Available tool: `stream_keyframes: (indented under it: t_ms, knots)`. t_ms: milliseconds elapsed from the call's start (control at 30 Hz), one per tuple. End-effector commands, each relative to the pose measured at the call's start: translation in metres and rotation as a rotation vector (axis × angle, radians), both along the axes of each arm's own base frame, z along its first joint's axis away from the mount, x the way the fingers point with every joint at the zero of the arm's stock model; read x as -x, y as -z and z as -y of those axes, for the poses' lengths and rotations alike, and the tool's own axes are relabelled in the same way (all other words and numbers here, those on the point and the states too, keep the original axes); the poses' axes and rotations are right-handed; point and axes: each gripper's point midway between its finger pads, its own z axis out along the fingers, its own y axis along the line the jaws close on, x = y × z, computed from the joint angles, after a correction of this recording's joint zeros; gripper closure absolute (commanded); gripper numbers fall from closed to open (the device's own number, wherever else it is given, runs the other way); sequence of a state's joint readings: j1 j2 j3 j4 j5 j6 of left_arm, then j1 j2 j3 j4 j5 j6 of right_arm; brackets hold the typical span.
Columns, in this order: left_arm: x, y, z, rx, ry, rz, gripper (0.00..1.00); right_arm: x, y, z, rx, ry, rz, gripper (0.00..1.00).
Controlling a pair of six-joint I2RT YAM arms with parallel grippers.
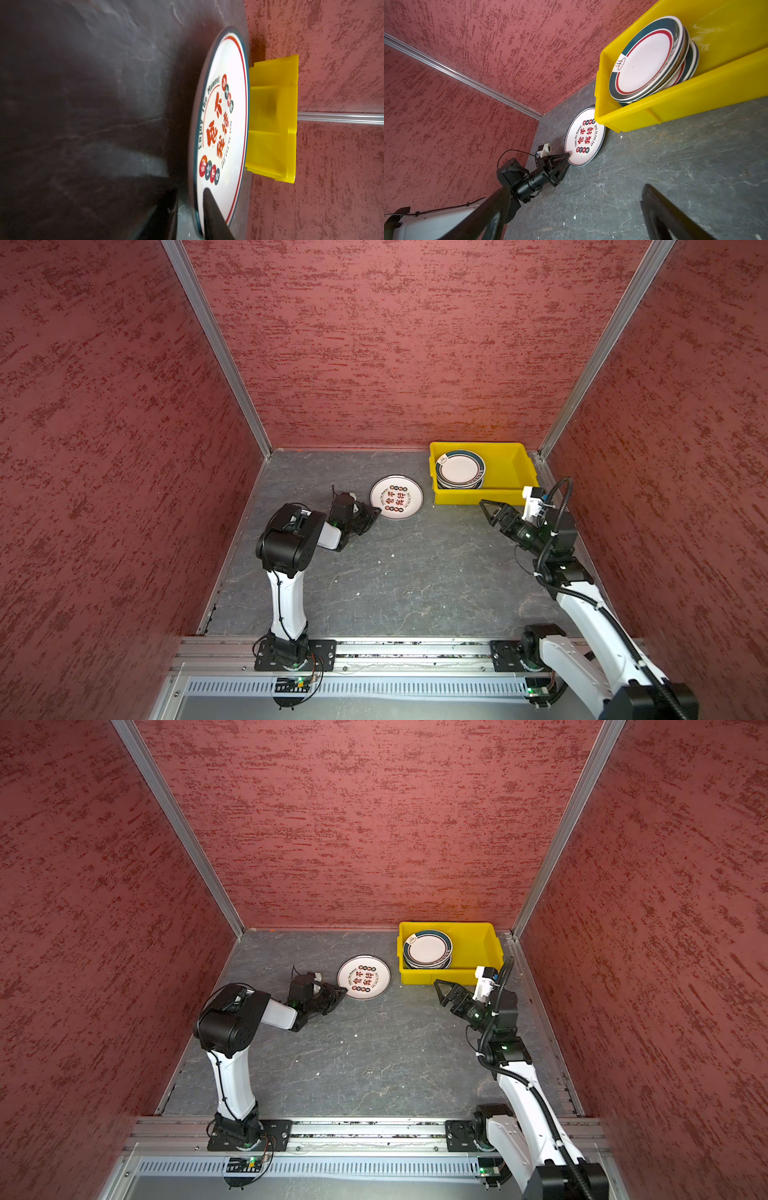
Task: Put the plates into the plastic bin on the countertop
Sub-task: 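Tilt the red-lettered plate upright with the left gripper while right gripper approaches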
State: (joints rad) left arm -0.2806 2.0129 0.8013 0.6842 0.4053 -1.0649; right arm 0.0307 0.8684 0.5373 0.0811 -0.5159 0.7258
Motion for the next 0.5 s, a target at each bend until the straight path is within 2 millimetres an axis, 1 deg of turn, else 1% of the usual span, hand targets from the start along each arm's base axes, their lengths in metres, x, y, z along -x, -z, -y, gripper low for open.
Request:
stream_keyframes:
  t_ms: [0, 100, 200, 233, 333, 467]
  knots:
    - [-0.001, 0.016, -0.006, -0.032, -0.016, -0.043, 0.82, -0.001, -0.004, 0.004, 0.010, 0.023, 0.018, 0.01]
    - [0.000, 0.016, -0.006, -0.035, -0.008, -0.042, 0.82, -0.001, -0.004, 0.005, 0.009, 0.027, 0.012, 0.01]
    - [0.001, 0.017, -0.007, -0.027, -0.008, -0.044, 0.88, 0.000, -0.003, 0.005, 0.009, 0.027, 0.009, 0.01]
    - [0.001, 0.014, -0.007, -0.019, -0.007, -0.037, 0.90, 0.000, -0.002, 0.005, 0.009, 0.029, 0.007, 0.01]
    - [0.005, 0.006, -0.008, -0.006, -0.007, -0.020, 1.00, 0.000, -0.003, 0.006, 0.007, 0.032, 0.009, 0.01]
    - [0.011, -0.013, -0.012, -0.018, 0.011, 0.008, 1.00, 0.000, -0.002, 0.003, -0.007, 0.023, 0.005, 0.01]
